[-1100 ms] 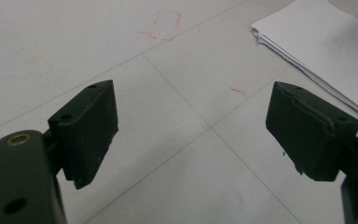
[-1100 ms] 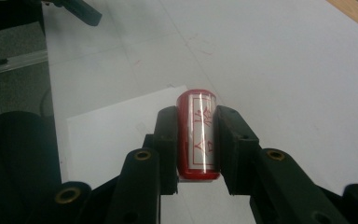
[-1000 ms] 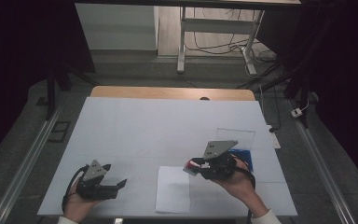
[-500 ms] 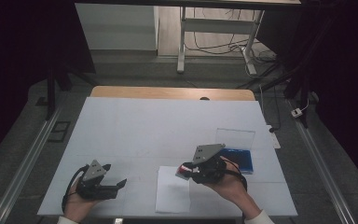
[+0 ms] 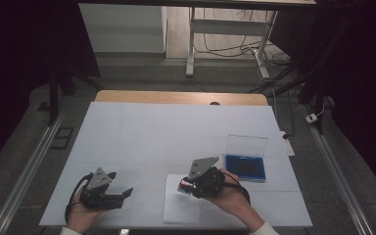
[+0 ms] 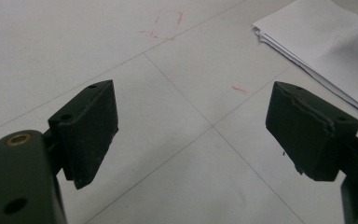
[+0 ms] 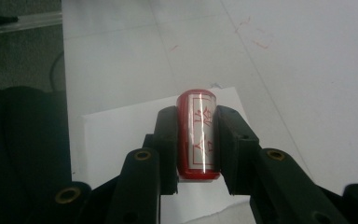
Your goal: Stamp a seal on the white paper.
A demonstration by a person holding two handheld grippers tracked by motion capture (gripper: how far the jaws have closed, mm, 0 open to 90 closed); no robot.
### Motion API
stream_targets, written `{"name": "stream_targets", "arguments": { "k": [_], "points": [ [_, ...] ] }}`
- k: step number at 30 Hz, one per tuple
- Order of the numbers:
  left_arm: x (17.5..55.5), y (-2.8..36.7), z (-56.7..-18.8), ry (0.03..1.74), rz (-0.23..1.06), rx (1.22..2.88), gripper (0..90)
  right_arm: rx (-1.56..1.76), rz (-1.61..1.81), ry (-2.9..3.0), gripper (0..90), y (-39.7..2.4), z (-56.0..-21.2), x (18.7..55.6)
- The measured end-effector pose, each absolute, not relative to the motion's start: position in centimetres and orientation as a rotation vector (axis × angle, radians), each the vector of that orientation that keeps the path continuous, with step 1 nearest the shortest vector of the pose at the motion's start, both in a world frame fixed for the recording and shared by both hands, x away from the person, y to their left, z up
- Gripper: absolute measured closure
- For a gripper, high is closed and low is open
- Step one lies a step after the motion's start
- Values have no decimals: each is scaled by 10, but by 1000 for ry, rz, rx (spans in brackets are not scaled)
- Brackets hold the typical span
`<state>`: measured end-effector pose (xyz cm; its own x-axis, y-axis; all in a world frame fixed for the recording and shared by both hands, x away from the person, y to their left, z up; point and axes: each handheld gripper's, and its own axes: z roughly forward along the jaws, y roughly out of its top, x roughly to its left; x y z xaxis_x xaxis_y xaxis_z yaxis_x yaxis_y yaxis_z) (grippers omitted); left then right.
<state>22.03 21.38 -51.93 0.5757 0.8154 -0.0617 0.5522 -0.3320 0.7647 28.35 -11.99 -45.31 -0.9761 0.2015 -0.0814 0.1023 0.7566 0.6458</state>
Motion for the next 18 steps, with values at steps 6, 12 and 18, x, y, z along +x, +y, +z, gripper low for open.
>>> {"name": "stream_targets", "arguments": {
  "k": [6, 12, 18],
  "points": [
    [220, 214, -519, 1087, 430, 2031, 173, 225, 965, 2822, 704, -110, -463, 284],
    [220, 214, -519, 1088, 431, 2032, 173, 216, 942, 2824, 704, -107, -467, 284],
    [220, 214, -519, 1087, 432, 2033, 173, 208, 908, 2830, 704, -103, -474, 284]
  ]
}}
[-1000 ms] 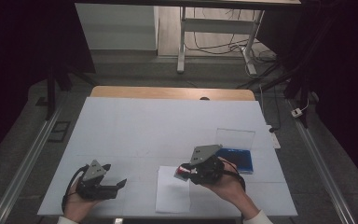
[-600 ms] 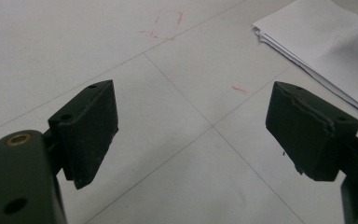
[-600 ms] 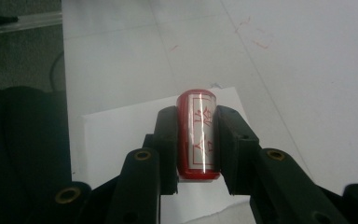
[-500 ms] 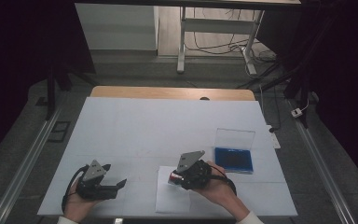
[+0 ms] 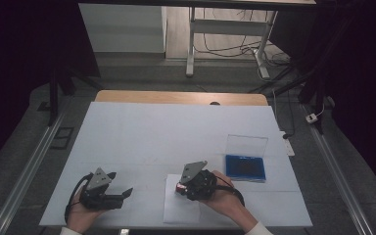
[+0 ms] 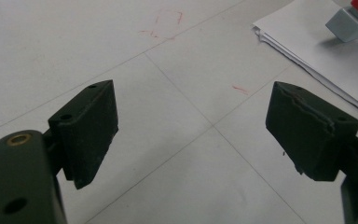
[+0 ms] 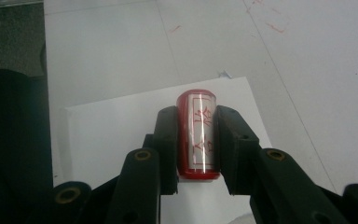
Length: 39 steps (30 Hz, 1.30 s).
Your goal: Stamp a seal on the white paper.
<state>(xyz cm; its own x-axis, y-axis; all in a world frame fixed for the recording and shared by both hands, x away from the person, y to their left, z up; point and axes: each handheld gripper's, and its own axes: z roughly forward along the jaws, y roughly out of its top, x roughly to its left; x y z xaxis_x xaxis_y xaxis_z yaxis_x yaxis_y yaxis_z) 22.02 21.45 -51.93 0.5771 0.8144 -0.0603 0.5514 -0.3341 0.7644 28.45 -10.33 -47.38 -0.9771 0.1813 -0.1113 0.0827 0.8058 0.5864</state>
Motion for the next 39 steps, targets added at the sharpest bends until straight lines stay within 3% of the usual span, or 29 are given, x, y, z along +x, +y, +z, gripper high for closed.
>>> {"name": "stream_targets", "arguments": {
  "k": [39],
  "points": [
    [220, 214, -520, 1083, 431, 2043, 173, 217, 866, 2849, 704, -100, -488, 290]
  ]
}}
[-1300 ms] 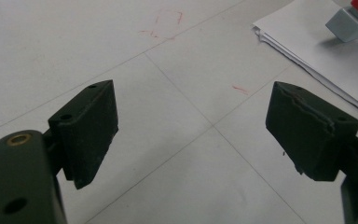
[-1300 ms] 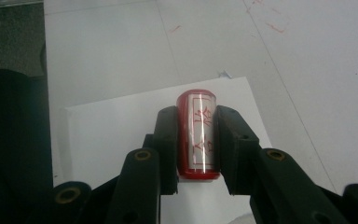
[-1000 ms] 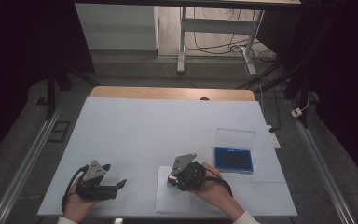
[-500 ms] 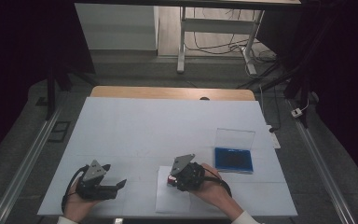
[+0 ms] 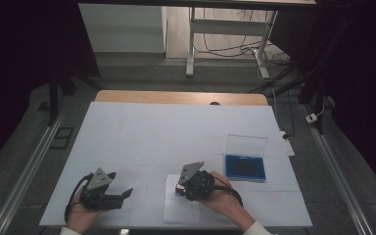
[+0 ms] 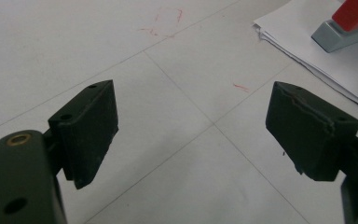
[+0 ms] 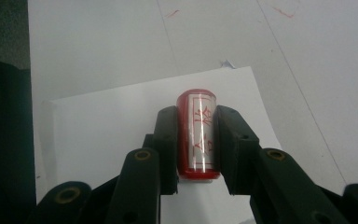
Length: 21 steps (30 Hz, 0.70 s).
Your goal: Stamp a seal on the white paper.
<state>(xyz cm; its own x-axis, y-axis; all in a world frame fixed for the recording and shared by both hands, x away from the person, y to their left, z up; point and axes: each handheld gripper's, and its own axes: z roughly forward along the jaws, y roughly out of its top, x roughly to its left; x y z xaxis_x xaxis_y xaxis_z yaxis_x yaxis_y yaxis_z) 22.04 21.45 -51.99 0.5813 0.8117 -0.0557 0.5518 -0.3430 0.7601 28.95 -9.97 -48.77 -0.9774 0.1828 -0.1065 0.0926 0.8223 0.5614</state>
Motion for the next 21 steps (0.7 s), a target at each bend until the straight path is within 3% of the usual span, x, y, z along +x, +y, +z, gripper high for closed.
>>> {"name": "stream_targets", "arguments": {
  "k": [21],
  "points": [
    [220, 213, -520, 1083, 428, 2045, 173, 236, 827, 2879, 708, -97, -487, 292]
  ]
}}
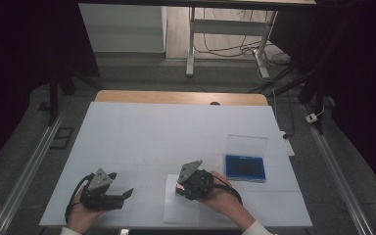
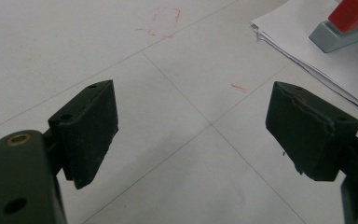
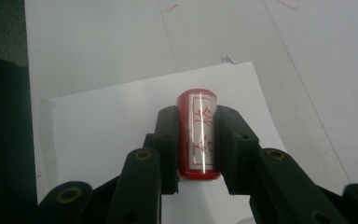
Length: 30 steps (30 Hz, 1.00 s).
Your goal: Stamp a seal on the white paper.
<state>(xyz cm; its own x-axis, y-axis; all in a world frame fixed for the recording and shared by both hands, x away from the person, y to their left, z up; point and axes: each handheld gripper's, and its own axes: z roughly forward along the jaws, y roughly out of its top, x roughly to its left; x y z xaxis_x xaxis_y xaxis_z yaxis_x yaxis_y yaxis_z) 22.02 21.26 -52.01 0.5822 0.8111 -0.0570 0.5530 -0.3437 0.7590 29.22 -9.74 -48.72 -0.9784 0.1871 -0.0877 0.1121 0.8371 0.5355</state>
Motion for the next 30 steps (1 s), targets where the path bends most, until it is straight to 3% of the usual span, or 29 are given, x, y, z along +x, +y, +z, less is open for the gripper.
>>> {"name": "stream_targets", "arguments": {
  "k": [30],
  "points": [
    [220, 211, -520, 1090, 427, 2044, 173, 258, 839, 2887, 713, -99, -493, 293]
  ]
}}
